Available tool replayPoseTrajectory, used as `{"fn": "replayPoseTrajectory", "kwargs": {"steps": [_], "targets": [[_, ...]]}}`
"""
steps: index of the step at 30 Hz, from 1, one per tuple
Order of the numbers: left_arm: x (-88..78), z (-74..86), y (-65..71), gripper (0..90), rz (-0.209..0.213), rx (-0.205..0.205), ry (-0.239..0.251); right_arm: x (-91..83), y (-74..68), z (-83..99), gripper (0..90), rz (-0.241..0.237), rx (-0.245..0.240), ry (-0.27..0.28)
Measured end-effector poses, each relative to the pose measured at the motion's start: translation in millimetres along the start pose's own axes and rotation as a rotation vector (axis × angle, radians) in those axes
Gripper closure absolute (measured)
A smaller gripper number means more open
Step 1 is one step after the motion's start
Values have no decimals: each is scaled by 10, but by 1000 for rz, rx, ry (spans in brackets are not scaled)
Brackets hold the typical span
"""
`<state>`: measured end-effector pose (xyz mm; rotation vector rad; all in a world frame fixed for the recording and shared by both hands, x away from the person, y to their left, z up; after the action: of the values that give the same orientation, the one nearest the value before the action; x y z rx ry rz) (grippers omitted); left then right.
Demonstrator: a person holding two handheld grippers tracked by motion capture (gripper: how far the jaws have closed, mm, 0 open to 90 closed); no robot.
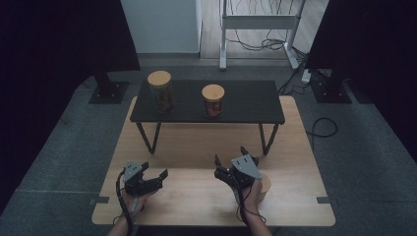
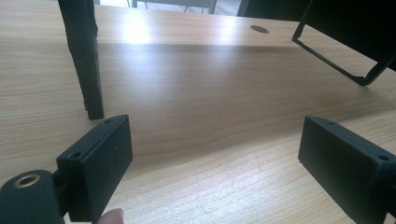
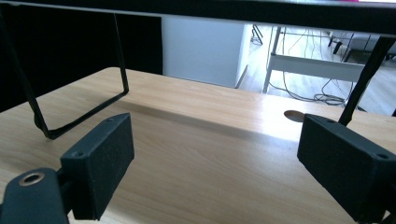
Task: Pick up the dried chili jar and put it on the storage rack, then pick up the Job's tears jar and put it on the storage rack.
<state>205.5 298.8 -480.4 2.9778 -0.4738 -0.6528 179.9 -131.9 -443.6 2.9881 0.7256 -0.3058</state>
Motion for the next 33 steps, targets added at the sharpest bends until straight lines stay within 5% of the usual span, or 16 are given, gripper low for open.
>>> {"fn": "replayPoseTrajectory", "kwargs": {"steps": [24,33], "targets": [[11,-7,-16,92,26,-2,3,-215,14,-35,73,-33,22,-45],[4,-9,-15,87,24,2,4,-388,-11,-84,29,4,27,-73]]}}
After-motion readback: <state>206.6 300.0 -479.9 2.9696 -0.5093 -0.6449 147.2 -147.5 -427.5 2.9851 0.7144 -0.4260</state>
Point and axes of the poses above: each handheld gripper's, and its own axes: x roughly forward along the jaws, z roughly out of its underside, y roughly to its right, the point moved 2 cm from there along x, roughly forward along the jaws, and after that the axes turned 9 degrees about -z, right-handed, at the moved point
